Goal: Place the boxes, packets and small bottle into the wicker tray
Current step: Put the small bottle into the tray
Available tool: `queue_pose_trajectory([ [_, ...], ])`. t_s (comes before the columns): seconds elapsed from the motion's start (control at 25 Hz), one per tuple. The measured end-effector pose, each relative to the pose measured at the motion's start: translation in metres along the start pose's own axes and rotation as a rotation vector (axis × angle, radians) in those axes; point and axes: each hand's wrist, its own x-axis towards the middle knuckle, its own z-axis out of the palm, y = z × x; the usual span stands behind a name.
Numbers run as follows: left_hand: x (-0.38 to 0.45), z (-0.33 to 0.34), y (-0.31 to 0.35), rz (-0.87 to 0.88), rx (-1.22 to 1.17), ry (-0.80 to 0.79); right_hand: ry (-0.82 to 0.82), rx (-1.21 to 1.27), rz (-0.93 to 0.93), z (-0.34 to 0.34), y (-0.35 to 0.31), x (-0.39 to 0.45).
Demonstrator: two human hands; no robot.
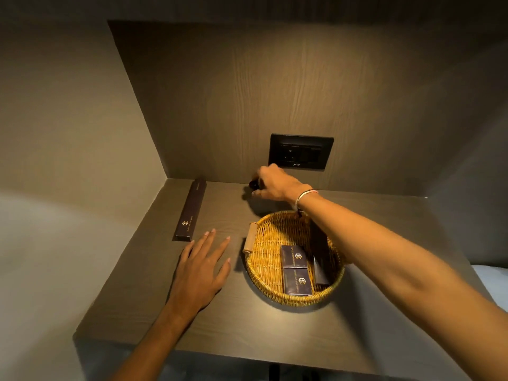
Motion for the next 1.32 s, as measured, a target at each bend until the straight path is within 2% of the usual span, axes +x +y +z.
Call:
queue_pose_trajectory([
  [0.08,0.0,-0.001,0.0,0.0,-0.008,-0.005,0.0,0.078,-0.017,-0.019,0.012,-0.023],
  [0.16,0.001,-0.001,-0.001,0.012,0.003,-0.009,-0.097,0.067,-0.046,-0.037,0.022,-0.049],
  [0.28,0.01,-0.001,0.001,0.013,0.005,-0.03,-0.249,-0.076,-0.044,-0.049,0.027,-0.075],
  [0.36,0.018,0.0,0.004,0.004,-0.001,-0.056,-0.273,-0.167,-0.047,-0.045,0.03,-0.083],
  [0.6,0.023,0.004,0.002,0.002,0.006,-0.059,-0.2,-0.345,-0.046,-0.018,0.035,-0.083],
  [1.32,0.023,0.005,-0.002,0.004,0.016,-0.062,-0.104,-0.282,-0.065,-0.007,0.038,-0.072],
])
